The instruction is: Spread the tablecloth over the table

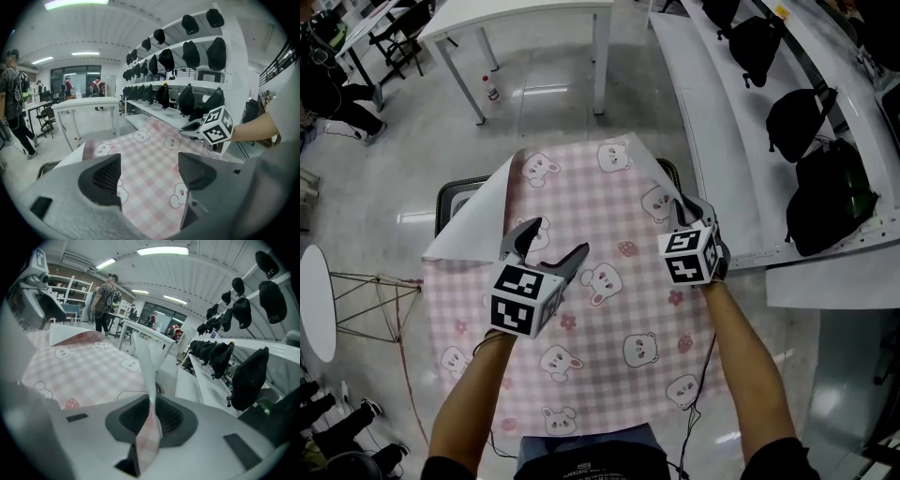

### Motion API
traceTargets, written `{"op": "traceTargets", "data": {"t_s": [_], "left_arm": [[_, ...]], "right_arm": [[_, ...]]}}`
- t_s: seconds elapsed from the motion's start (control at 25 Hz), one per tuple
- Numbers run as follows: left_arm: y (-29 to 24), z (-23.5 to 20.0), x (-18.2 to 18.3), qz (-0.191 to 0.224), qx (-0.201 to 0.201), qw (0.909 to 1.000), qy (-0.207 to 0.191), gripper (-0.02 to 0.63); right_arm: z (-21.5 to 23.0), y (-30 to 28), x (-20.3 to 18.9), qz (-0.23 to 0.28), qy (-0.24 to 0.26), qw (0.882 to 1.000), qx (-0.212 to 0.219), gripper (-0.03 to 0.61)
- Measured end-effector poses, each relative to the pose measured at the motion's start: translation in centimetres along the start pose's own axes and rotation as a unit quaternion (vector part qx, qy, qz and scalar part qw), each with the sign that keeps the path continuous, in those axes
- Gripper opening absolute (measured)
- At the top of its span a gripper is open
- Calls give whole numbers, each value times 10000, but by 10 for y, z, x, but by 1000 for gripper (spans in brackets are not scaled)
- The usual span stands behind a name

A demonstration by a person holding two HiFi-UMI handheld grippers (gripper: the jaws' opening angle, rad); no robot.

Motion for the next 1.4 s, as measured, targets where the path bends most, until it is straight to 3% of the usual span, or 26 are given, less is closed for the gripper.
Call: {"op": "traceTargets", "data": {"t_s": [0.08, 0.16, 0.2, 0.32, 0.64, 0.96, 1.4], "left_arm": [[1, 0, 1, 11, 23, 10000, -4, 388], [2, 1, 2, 17, 46, 10000, -18, 388], [3, 1, 3, 16, 59, 10000, -19, 388], [8, 2, 2, -1, 122, 9999, -13, 388], [39, -9, 4, 35, 342, 9994, -39, 388], [96, -48, 6, -107, 708, 9971, -269, 388], [142, -120, -31, -779, 537, 9872, -1283, 387]], "right_arm": [[0, 2, 0, 11, -39, 10000, 55, 88], [0, 3, 0, -26, -140, 9998, 144, 233], [1, 4, 0, -44, -178, 9997, 168, 264], [1, 9, 1, -34, -221, 9996, 183, 285], [-20, 34, 21, 237, -1005, 9937, 432, 290], [-67, 52, 65, 567, -1150, 9883, 829, 288], [-140, 73, 110, 606, -1382, 9842, 923, 287]]}}
Point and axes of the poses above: the fingertips, and each gripper's own axes: y backward along the fingers, z to its right, x out of its top, the point moved 9 cm from there along y, backward along the fingers, and after that the axes turned 5 degrees about z, right-handed, at the moved point
